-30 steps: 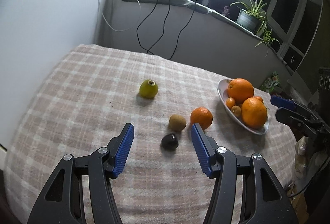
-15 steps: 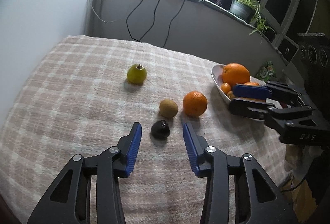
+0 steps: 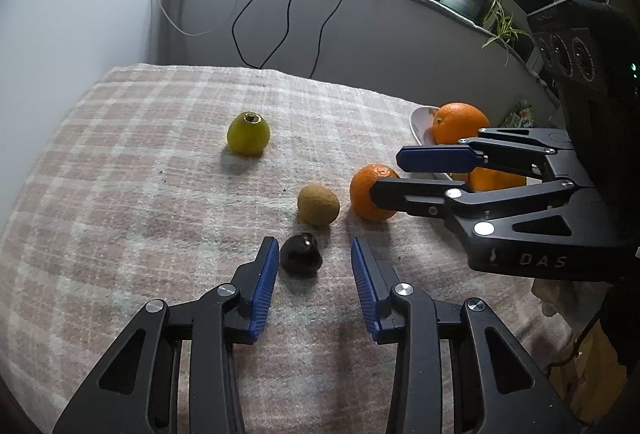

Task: Organize fruits
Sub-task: 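Move both tools back from the plate to the remaining loose fruits, then close the right tool on another mandarin while the left tool closes on a dark plum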

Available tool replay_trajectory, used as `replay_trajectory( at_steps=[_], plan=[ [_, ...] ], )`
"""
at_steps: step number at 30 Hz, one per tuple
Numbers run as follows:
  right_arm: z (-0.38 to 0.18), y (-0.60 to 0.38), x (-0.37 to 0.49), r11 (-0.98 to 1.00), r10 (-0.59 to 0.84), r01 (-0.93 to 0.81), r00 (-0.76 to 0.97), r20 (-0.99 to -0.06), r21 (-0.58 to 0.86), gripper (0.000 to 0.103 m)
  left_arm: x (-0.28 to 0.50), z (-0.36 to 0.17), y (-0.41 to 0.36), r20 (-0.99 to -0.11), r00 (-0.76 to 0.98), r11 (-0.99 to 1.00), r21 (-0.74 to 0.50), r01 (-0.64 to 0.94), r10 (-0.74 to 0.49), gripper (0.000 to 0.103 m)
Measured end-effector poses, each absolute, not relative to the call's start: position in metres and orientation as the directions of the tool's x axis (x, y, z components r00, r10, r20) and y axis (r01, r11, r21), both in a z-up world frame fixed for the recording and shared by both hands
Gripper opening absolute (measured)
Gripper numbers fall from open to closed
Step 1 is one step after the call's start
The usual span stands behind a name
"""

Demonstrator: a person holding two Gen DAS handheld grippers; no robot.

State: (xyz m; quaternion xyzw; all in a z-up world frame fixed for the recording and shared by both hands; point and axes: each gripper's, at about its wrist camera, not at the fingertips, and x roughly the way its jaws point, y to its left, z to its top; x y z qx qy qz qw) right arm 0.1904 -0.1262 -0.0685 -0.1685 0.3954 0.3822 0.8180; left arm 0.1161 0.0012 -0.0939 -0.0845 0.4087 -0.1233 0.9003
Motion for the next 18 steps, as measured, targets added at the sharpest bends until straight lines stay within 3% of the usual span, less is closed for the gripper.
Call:
replay_trajectory(
  at_steps=[18],
  plan=[
    [-0.082, -0.115, 0.197, 0.637, 0.430, -0.769, 0.400, -0.810, -0.042, 0.038, 0.128, -0.103, 0.000, -0.735, 0.622, 0.963, -0.230, 0.144, -0.269, 0.025]
  ],
)
